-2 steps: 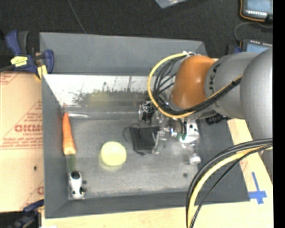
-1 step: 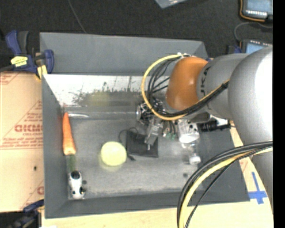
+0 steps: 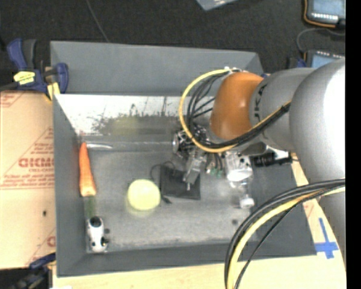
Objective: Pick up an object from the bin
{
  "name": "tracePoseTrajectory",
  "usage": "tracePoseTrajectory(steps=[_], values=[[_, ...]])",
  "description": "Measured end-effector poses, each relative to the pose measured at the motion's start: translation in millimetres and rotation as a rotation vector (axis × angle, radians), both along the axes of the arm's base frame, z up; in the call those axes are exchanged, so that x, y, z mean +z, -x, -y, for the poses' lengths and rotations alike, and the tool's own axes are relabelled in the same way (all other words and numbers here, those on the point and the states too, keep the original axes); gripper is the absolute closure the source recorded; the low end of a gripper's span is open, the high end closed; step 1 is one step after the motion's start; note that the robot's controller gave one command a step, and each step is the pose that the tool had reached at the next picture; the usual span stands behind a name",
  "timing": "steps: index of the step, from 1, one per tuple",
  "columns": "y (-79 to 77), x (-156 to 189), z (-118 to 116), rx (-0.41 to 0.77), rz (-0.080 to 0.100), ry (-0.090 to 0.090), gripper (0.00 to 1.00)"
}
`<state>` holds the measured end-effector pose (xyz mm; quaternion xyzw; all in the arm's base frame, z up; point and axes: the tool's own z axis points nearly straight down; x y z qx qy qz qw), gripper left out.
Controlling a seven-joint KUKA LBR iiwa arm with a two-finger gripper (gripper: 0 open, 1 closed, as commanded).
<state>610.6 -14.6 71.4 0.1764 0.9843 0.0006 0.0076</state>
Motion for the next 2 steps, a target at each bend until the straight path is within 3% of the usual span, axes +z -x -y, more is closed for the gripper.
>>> tracePoseTrajectory(steps=[2], values=[[0.0,0.0,0.0,0.004,0.0,0.0,1.0]])
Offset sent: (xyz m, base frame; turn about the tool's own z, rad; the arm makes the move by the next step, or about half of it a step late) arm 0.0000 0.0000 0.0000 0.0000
